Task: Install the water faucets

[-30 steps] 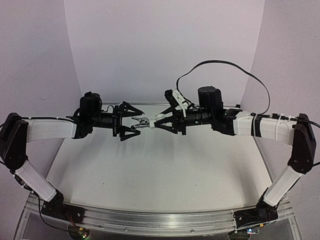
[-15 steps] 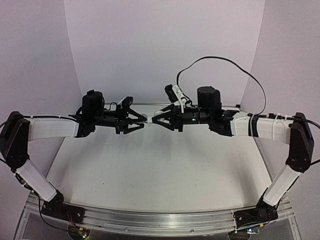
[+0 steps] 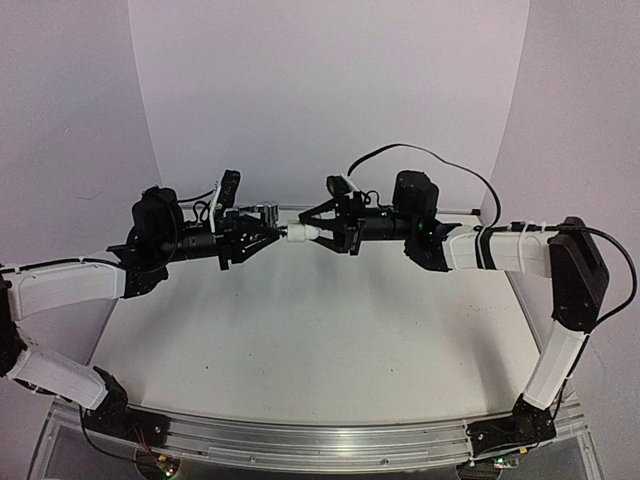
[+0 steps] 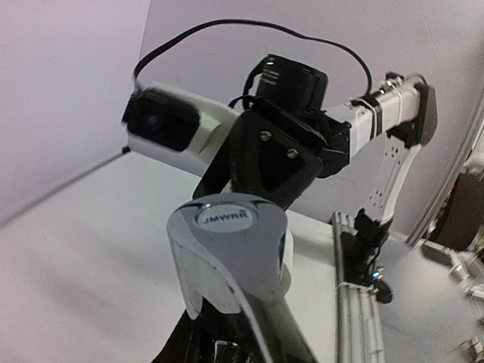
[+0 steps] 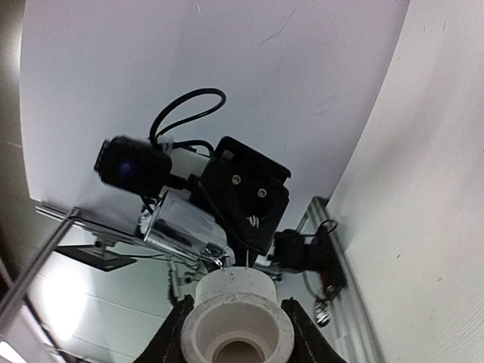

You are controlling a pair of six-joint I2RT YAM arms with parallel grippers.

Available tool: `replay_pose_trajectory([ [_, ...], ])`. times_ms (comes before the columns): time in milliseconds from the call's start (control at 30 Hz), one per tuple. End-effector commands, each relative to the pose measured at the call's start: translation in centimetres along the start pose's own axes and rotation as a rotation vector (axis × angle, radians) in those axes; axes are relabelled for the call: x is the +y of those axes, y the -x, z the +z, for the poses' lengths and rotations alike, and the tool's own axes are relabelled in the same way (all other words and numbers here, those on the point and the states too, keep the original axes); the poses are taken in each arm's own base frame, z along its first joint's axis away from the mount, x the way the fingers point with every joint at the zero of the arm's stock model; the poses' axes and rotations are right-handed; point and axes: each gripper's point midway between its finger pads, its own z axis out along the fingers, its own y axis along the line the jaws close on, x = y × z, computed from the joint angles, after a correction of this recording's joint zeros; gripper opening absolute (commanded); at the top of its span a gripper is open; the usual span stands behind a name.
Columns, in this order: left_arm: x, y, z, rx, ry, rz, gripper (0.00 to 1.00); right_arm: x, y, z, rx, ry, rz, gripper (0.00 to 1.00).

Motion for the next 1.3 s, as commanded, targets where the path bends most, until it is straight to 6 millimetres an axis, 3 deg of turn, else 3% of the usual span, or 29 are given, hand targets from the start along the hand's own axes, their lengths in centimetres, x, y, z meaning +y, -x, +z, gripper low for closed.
replay_pose_trajectory([
  [0, -2.0, 4.1, -1.5, -0.133, 0.045, 0.455, 0.00, 3.6, -1.0, -0.4, 0.097, 0.138, 0.201, 0.00],
  [33, -1.8, 4.1, -1.8, -0.129, 0.068, 0.445, 0.08, 3.9, -0.6, -0.7, 0.079, 0.148, 0.169, 0.00],
  [67, -1.5, 4.1, -2.1, -0.126, 0.093, 0.424, 0.22, 4.2, -0.1, -1.1, 0.052, 0.155, 0.123, 0.00],
  [133, -1.4, 3.8, -2.8, -0.124, 0.126, 0.343, 0.66, 4.5, 1.3, -2.3, -0.023, 0.145, -0.023, 0.00],
  [167, -1.5, 3.4, -3.1, -0.119, 0.129, 0.309, 0.83, 4.4, 2.0, -2.8, -0.054, 0.127, -0.095, 0.00],
  [200, -1.9, 2.7, -3.5, -0.107, 0.118, 0.282, 0.95, 4.4, 2.7, -3.4, -0.081, 0.112, -0.204, 0.00],
  [233, -2.3, 2.0, -4.0, -0.095, 0.113, 0.256, 0.99, 4.0, 3.3, -3.8, -0.098, 0.086, -0.306, 0.00],
  [367, -2.9, 0.4, -6.1, -0.062, 0.157, 0.130, 1.00, 2.1, 4.3, -4.3, -0.106, -0.061, -0.687, 0.00],
  [433, -2.9, 0.4, -7.0, -0.063, 0.193, 0.026, 1.00, 2.0, 4.4, -4.7, -0.113, -0.109, -0.870, 0.00],
  [567, -3.3, 2.0, -7.3, -0.104, 0.185, -0.208, 1.00, 2.0, 3.7, -5.3, -0.104, -0.175, -1.173, 0.00],
  [667, -2.5, 3.8, -6.1, -0.121, 0.162, -0.453, 1.00, 1.9, 3.6, -5.5, -0.103, -0.228, -1.332, 0.00],
  [733, -1.7, 4.0, -4.5, -0.079, 0.115, -0.641, 1.00, 2.1, 3.7, -5.6, -0.107, -0.250, -1.390, 0.00],
  [900, 0.5, 1.6, -1.0, 0.105, 0.008, -1.049, 1.00, 2.3, 3.3, -4.8, -0.097, -0.280, -1.453, 0.00],
  [1267, 2.2, -0.5, 1.0, 0.147, 0.025, -0.996, 0.95, 2.6, 1.7, -2.3, -0.086, -0.213, -1.419, 0.00],
])
